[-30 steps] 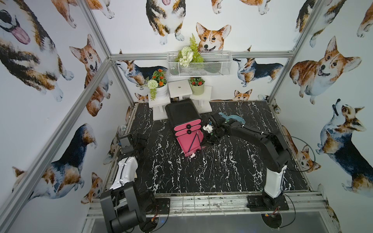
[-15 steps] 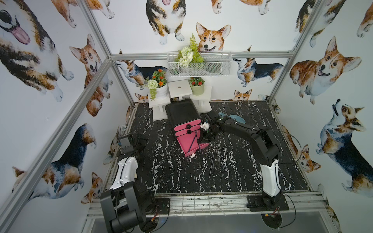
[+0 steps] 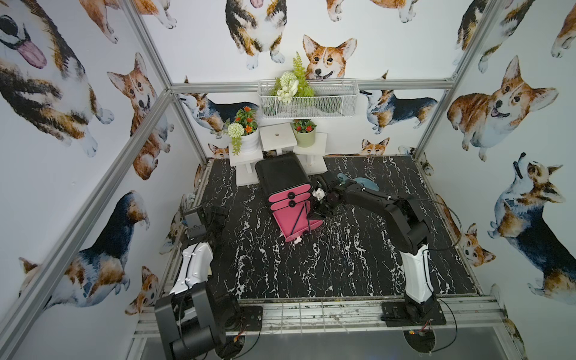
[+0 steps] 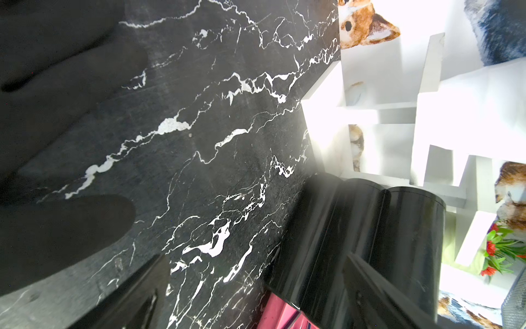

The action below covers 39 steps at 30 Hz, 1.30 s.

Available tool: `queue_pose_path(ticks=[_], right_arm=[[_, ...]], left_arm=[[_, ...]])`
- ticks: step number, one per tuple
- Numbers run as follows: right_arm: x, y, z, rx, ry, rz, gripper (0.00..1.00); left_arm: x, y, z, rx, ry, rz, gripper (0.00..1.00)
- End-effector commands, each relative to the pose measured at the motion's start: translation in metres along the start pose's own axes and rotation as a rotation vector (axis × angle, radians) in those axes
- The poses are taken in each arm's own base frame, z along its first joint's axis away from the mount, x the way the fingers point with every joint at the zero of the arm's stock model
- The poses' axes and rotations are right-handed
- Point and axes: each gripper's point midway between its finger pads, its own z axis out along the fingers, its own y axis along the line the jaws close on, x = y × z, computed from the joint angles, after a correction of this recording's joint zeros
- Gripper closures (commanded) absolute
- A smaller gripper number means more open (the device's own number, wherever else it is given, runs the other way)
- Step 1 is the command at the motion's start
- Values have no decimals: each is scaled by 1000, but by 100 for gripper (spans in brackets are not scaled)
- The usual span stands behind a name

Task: Please place the pencils in the drawer according to their color
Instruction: Place the pencil in the drawer.

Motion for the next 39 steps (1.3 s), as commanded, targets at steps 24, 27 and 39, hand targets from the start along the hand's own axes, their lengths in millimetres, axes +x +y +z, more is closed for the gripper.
queue_pose_path(ticks=[24, 27, 39], right_arm=[[-36, 18, -5, -88, -318, 16, 100], [-35, 19, 0, -84, -308, 11, 96], [-21, 26, -17, -32, -317, -58, 87]], left_arm=[[-1, -7, -6, 25, -4, 17, 0], [0, -6, -6, 23, -4, 16, 0], [-1, -9, -8, 27, -8, 19, 0]])
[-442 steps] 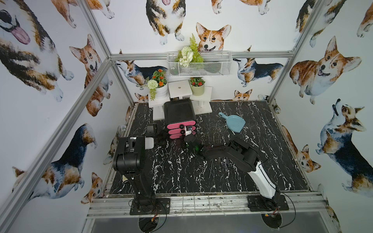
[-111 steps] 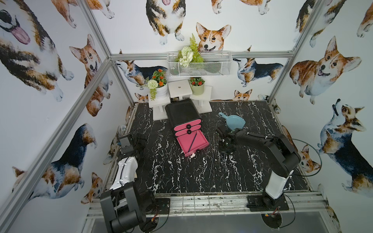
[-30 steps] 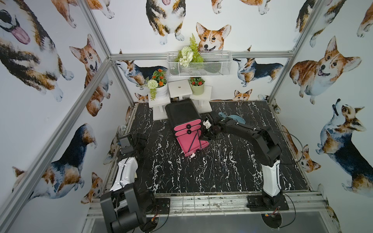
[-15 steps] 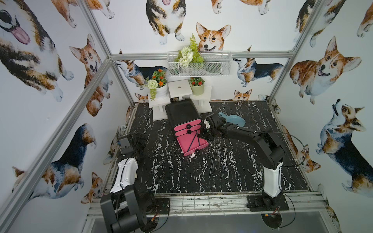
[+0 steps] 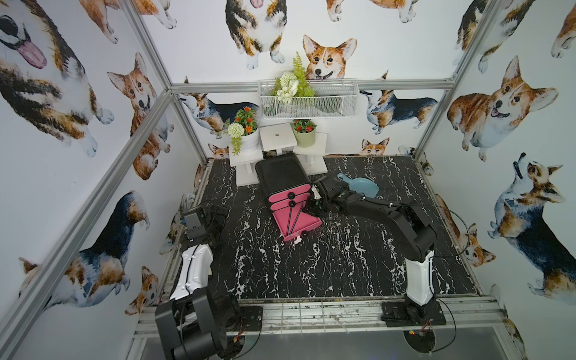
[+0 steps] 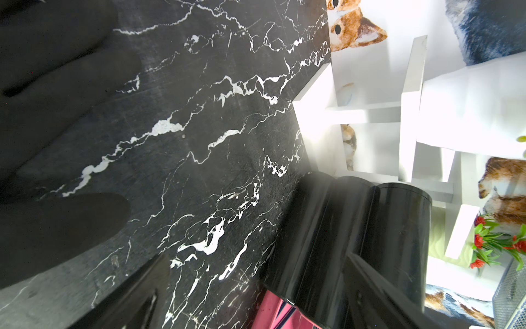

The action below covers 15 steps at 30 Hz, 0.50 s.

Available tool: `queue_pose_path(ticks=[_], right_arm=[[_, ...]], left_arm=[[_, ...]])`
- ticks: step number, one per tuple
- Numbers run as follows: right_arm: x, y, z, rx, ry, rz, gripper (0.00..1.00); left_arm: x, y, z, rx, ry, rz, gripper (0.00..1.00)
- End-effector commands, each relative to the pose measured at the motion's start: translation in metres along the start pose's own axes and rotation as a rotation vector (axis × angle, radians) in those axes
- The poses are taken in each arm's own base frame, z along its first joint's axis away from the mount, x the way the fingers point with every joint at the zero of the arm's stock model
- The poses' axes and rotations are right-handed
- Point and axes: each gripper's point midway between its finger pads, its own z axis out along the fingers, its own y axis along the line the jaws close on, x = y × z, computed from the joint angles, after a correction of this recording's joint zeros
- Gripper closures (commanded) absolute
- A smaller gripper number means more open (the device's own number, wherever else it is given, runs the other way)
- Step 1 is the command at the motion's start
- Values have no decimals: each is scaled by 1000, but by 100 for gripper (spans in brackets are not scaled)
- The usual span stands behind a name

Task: Please place the pencils in the drawer according to their color
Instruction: Place the pencil in the drawer, then pick up the pencil from the center of the board.

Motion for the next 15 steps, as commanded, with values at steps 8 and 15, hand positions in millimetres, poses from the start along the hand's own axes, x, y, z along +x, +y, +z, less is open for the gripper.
queue_pose_path(ticks=[8, 15], right_arm=[[26, -27, -79, 247, -52, -181, 79], [70, -101, -129, 492, 9, -200, 66]], left_arm=[[0, -5, -3, 10, 3, 6, 0], [-2, -7, -6, 12, -5, 4, 0]])
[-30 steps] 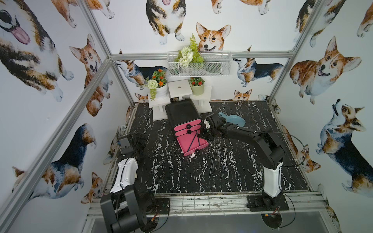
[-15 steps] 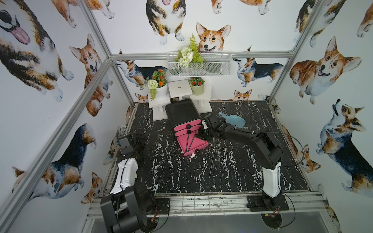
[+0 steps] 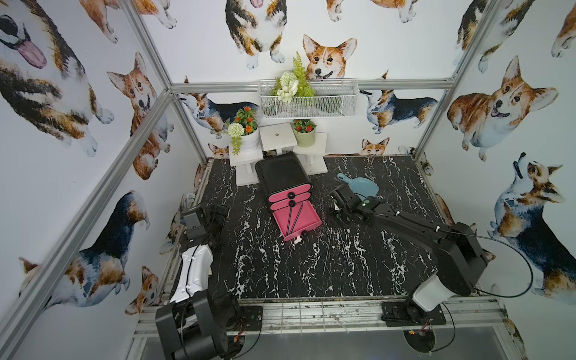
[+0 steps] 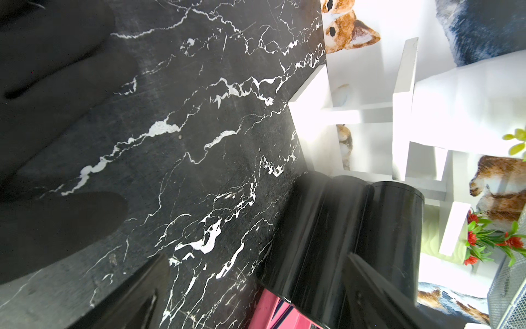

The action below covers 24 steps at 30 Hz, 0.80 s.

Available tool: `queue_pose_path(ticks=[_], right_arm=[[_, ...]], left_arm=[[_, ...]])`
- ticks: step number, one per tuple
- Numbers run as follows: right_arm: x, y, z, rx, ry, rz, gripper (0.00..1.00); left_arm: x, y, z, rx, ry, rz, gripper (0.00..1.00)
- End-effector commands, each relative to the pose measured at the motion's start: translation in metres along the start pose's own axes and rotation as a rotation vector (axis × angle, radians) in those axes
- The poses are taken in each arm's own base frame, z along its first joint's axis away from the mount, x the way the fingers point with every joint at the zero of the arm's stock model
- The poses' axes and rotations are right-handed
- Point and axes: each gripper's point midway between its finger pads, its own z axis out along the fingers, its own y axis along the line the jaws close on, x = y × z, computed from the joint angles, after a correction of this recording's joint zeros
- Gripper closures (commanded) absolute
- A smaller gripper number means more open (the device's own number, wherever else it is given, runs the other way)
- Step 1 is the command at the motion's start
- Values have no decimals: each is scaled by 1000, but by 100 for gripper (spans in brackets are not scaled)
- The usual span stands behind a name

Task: Please place the pencils in the drawer according to their color
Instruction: Pick up the pencil from the center of the board.

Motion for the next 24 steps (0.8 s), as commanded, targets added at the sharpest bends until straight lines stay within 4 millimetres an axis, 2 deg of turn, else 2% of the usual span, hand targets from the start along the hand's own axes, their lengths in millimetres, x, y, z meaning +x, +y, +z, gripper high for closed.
queue_pose_path(ticks=[1, 4, 9, 16, 24], right_arm=[[32, -48, -7, 182, 71, -47, 65], [54, -64, -2, 221, 131, -65, 63], [79, -80, 12, 300, 214, -91, 61], [101, -82, 36, 308, 280, -97, 62], [124, -76, 55, 268, 334, -76, 72]], left_arm=[[-1, -3, -2, 3, 1, 0, 0], [-2, -4, -2, 3, -2, -2, 0], [-3, -6, -2, 2, -4, -1, 0], [-4, -7, -3, 0, -3, -2, 0], [-4, -7, -2, 3, -2, -5, 0]])
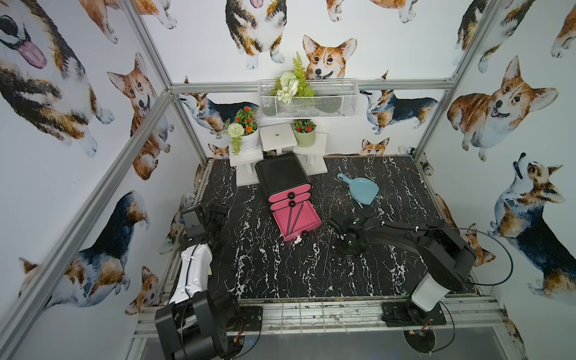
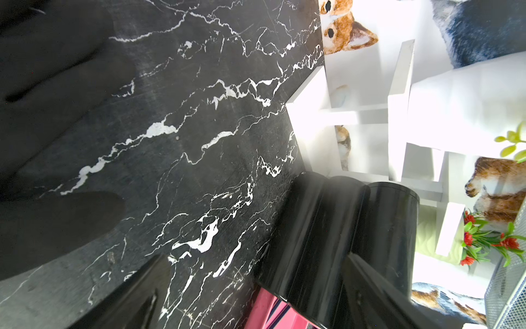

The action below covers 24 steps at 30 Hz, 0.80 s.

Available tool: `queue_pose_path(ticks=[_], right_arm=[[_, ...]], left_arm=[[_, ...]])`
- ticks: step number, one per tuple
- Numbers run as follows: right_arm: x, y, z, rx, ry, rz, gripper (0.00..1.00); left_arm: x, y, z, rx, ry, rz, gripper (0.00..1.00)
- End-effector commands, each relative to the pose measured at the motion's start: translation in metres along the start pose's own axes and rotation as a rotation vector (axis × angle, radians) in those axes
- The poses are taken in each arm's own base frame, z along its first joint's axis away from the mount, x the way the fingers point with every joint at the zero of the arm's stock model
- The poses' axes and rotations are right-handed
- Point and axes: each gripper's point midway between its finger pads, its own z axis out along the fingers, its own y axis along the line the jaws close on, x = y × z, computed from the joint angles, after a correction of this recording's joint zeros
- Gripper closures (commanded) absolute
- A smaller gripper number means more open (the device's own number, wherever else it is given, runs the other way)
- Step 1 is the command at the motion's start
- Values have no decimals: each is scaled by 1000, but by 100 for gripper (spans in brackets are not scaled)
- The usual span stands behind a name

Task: Please place the pencils in the drawer according to their color
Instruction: Pick up the pencil from the center of the board, then place the pencil in the drawer.

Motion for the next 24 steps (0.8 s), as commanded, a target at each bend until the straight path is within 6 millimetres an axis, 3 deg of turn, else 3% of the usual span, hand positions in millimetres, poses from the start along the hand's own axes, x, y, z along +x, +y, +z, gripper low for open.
queue_pose_path(ticks=[1, 6, 11, 17, 21, 24], right_arm=[[12, 12, 17, -56, 55, 31, 76], [19, 10, 28, -44, 92, 46, 100], [11, 16, 15, -66, 66, 42, 100], [-13, 38, -39, -198, -40, 39, 100], [-25, 64, -74, -347, -83, 33, 100], [-31, 85, -90, -452, -84, 29, 100]], left_arm=[[-2, -3, 0, 8, -4, -3, 0], [-3, -5, -1, 12, -8, 0, 0], [-2, -4, 0, 11, -1, -2, 0], [0, -2, 1, 6, 5, 0, 0], [0, -1, 1, 6, 5, 1, 0], [1, 0, 1, 4, 5, 2, 0]])
